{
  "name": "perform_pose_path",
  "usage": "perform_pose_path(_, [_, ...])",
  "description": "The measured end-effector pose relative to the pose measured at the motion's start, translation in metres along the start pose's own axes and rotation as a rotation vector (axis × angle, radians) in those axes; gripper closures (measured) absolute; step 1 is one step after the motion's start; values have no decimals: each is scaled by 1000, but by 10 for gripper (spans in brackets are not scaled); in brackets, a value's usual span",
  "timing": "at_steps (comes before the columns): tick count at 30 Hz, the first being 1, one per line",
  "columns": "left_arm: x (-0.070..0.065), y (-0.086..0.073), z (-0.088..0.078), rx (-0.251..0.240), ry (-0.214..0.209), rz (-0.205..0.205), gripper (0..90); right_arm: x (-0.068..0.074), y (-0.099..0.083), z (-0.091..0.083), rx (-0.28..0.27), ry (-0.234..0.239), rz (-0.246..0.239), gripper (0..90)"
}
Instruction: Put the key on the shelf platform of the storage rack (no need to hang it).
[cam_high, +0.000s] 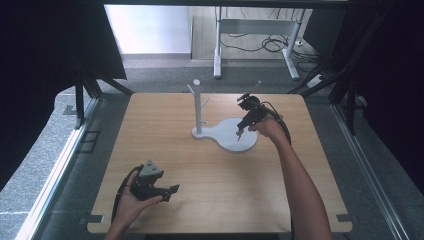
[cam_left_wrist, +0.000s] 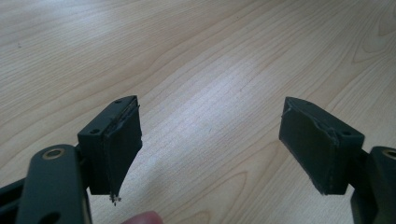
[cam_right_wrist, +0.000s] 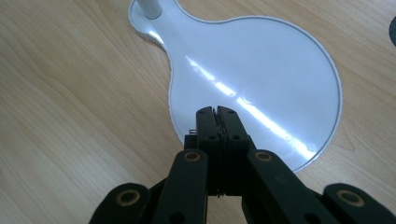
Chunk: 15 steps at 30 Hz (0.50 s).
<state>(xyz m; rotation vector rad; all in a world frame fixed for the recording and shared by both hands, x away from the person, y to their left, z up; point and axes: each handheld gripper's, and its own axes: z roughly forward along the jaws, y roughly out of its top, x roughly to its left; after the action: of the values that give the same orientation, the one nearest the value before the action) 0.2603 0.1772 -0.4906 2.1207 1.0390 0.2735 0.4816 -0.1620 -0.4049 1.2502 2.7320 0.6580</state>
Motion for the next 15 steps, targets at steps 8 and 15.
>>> perform_pose_path(8, [-1, 1, 1, 1, 0, 4, 214, -5, 6, 7, 8, -6, 7, 899])
perform_pose_path(15, [-2, 1, 0, 0, -3, 7, 214, -5, 14, 13, 18, -22, 3, 899])
